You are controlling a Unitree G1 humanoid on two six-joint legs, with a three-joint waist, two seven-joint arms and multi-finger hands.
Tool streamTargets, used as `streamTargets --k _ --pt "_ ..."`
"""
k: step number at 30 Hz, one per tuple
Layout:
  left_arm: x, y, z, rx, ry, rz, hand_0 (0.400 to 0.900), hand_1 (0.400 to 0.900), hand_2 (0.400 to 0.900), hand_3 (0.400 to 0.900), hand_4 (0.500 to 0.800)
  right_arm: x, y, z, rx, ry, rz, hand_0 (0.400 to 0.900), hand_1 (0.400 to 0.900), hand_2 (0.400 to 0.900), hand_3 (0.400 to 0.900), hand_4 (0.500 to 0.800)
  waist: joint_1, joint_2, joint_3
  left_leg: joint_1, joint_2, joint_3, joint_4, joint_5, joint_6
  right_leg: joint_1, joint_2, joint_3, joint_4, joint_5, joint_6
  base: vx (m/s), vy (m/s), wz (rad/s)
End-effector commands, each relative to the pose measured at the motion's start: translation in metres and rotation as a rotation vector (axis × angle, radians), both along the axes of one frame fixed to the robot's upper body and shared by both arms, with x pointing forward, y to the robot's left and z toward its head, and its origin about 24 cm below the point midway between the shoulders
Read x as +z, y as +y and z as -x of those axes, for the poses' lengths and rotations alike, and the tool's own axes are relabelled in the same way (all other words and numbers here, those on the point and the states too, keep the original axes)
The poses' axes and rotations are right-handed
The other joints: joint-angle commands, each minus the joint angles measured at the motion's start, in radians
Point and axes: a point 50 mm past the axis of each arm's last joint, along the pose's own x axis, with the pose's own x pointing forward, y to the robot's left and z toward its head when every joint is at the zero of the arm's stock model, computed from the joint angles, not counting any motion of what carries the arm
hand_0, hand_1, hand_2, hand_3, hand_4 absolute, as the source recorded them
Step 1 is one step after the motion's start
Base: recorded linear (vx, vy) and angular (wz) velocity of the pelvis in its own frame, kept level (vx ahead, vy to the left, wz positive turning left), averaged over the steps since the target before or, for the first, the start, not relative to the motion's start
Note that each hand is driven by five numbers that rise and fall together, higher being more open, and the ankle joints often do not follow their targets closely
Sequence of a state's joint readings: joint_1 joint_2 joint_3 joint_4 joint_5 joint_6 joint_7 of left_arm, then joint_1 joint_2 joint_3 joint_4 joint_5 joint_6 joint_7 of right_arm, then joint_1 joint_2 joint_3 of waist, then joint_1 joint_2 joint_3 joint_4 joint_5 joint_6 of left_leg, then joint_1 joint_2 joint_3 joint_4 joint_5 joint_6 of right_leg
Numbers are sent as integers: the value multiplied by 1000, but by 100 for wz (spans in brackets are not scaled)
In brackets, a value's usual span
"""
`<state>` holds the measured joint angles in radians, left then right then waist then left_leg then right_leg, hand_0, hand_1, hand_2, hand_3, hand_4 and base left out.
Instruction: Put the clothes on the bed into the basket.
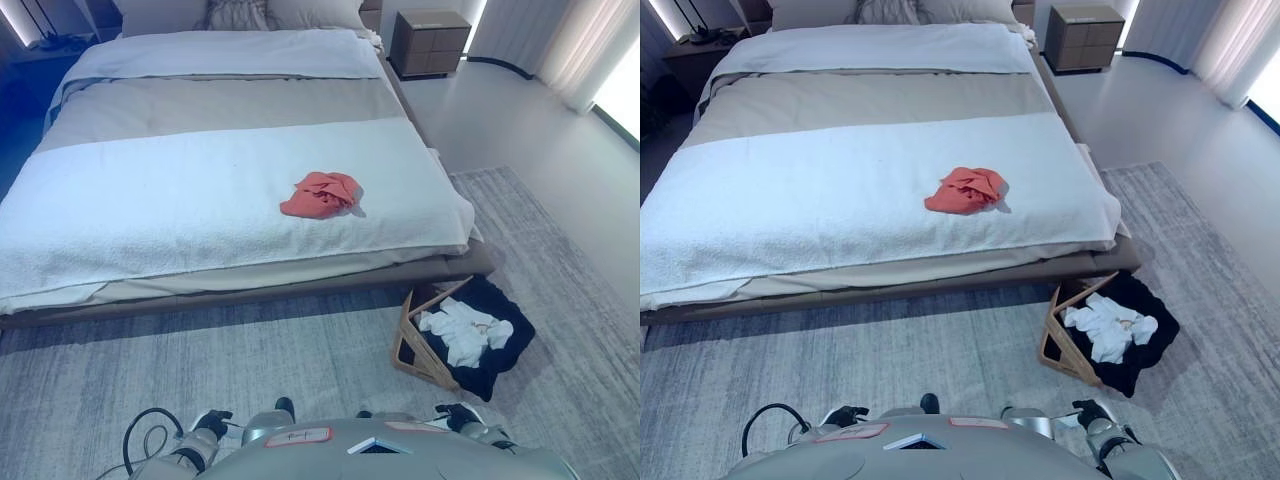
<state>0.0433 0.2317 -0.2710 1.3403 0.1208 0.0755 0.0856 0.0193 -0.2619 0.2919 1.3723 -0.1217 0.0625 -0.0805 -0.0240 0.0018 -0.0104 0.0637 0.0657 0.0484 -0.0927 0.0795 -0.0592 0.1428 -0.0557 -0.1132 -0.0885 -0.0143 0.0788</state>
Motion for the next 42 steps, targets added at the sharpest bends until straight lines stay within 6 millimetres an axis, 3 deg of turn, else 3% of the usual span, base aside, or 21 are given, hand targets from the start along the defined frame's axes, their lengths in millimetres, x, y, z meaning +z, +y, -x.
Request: streamTargets --k 1,20,24,26,28,30,32,33,34,35,37,39,42 --pt "1 -2 -18 -2 -25 -8 900 900 900 900 800 6 -5 -31 94 -51 52 900 900 900 900 800 -1 -29 40 42 -55 -10 5 -74 11 -45 -13 26 1 52 28 0 0 0" --pt "1 0 -17 15 -26 -9 900 900 900 900 800 6 -5 -35 116 -56 51 900 900 900 900 800 -2 -27 50 57 -54 -19 5 -84 11 -29 -10 17 7 39 23 5 -3 1" --pt "4 5 -24 19 -47 -26 900 900 900 900 800 9 -6 -49 122 -98 55 900 900 900 900 800 -4 -22 75 48 -35 -8 9 -73 16 -97 8 39 107 6 4 -46 -51 -20" --pt "5 9 -27 35 -63 -45 900 900 900 900 800 10 -7 -52 113 -112 62 900 900 900 900 800 -2 -34 86 9 -26 -7 98 -98 22 -121 22 55 148 -12 -10 -21 -129 -25" --pt "6 9 -34 65 -104 -57 900 900 900 900 800 10 -6 -52 99 -130 65 900 900 900 900 800 5 -56 112 -76 -36 -14 277 -108 15 -120 37 73 160 -19 -34 -45 -223 -6" --pt "7 5 -43 117 -159 -53 900 900 900 900 800 10 -6 -51 86 -144 72 900 900 900 900 800 36 -77 164 -209 -55 -60 527 -52 27 -104 51 77 174 -28 -60 -66 -259 -5" --pt "7 0 -46 173 -174 -40 900 900 900 900 800 12 -8 -58 84 -164 82 900 900 900 900 800 62 -89 205 -321 -117 -110 649 -24 37 -87 52 72 176 -45 -79 23 -151 -11" --pt "6 0 -44 201 -174 -34 900 900 900 900 800 13 -10 -60 82 -163 90 900 900 900 900 800 71 -85 209 -381 -154 -117 618 -21 41 -76 64 76 171 -55 -79 188 -76 -18" --pt "5 1 -39 223 -159 -33 900 900 900 900 800 13 -12 -57 81 -151 92 900 900 900 900 800 80 -81 205 -416 -150 -118 566 -9 39 -60 74 82 165 -65 -74 311 -37 -28" --pt "5 3 -34 239 -146 -41 900 900 900 900 800 13 -13 -54 85 -144 92 900 900 900 900 800 90 -78 199 -423 -116 -118 478 14 31 -42 87 93 159 -86 -72 411 -6 -40" --pt "4 3 -25 258 -125 -47 900 900 900 900 800 12 -8 -55 116 -144 81 900 900 900 900 800 122 -57 194 -442 -65 -139 267 119 8 17 120 129 137 -120 -70 463 18 -55" --pt "2 2 -15 296 -103 -58 900 900 900 900 800 12 -7 -55 125 -149 84 900 900 900 900 800 147 -57 194 -477 -26 -175 106 162 -13 69 123 174 116 -155 -67 446 32 -62" --pt "1 3 -7 352 -93 -70 900 900 900 900 800 12 -8 -55 107 -157 88 900 900 900 900 800 170 -61 183 -539 49 -161 30 208 -65 145 102 245 98 -208 -62 475 100 -62"
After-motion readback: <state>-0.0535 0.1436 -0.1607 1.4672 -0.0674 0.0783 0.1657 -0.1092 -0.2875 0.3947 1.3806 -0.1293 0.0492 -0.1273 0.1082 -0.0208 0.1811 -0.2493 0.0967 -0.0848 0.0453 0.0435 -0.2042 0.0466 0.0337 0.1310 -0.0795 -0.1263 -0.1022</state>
